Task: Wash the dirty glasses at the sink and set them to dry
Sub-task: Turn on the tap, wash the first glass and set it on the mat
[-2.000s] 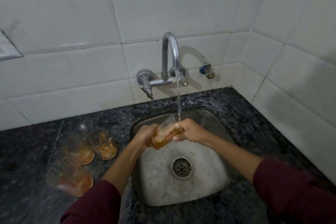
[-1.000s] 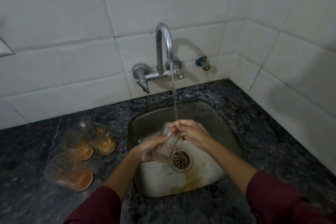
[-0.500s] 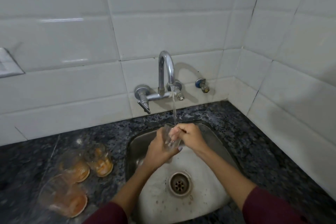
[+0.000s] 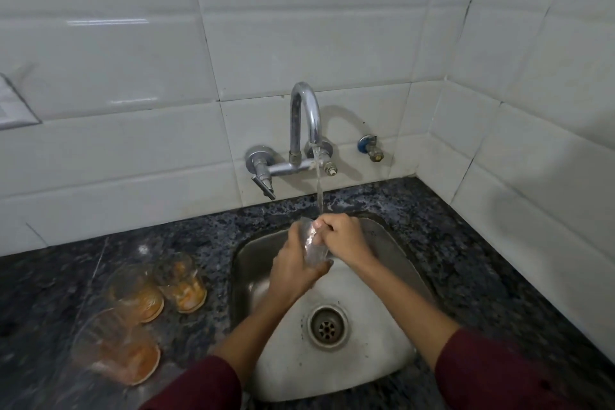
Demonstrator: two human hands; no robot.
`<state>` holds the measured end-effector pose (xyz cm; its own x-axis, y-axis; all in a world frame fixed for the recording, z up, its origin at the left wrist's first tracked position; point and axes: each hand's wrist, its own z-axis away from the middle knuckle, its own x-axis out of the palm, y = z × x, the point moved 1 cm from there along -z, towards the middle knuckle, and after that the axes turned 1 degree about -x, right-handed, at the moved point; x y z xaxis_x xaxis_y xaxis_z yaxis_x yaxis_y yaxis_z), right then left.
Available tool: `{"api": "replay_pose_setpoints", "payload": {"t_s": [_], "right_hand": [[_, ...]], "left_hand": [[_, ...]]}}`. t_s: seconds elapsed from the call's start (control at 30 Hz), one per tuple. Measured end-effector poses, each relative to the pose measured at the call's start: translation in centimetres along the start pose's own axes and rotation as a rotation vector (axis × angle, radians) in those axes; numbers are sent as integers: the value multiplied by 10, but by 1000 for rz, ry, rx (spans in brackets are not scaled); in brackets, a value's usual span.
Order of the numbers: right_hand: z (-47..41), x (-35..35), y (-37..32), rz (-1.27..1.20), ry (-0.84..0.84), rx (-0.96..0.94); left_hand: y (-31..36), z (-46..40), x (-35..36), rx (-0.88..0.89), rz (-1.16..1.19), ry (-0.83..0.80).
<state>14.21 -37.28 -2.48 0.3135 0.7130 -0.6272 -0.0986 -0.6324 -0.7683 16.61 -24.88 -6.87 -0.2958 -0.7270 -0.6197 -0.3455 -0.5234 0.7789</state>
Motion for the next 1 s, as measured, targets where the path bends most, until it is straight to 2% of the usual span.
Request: {"api": "replay_pose_setpoints", "payload": {"t_s": [0.03,0.07,0.17,0.2,0.27,0.3,0.43,0.53,0.6,0.63,0.7,0.73,0.77,0.8,0.87,1.0], "right_hand": [[1,-3,0,-104,-12,24],[1,-7,1,-250,-46,44],[5,-18,3,-576,-179,42],[6,-19,2,-583,-197,33],[4,-18,1,-497,-190,5],[3,-17,2,-436,-168,-6],[-2,-9,-1,-140,-71,-3],[-4,-4,-4,-79,-19,30],[-2,-9,-3,-284,-65,104],[-1,-13,-1,-406,-111,116],[1,-17,4,-566,-192,106],[2,-17,5,-600,-215,102],[2,-16,5,-596,-221,95],[2,-15,5,-562,-218,84],[1,-14,1,-441,-198,48],[-3,-8,-7,-84,-150,-24]], "left_hand": [[-1,0,-2,27,24,-34],[-3,-1,-5,20,167,-108],[-5,-5,-19,-185,873,-428],[-6,-7,-20,-238,959,-511],[-3,-9,-19,-263,918,-519],[-1,-11,-19,-244,824,-451],[5,-12,-10,-108,192,-102],[7,-7,-1,-24,10,35],[6,-8,-3,-34,85,-39],[5,-10,-8,-70,260,-139],[3,-14,-17,-190,780,-377],[2,-14,-21,-244,956,-472],[3,-13,-22,-281,1035,-518],[2,-14,-21,-303,1043,-522],[1,-15,-15,-293,961,-427],[2,-13,-4,-157,305,-94]]}}
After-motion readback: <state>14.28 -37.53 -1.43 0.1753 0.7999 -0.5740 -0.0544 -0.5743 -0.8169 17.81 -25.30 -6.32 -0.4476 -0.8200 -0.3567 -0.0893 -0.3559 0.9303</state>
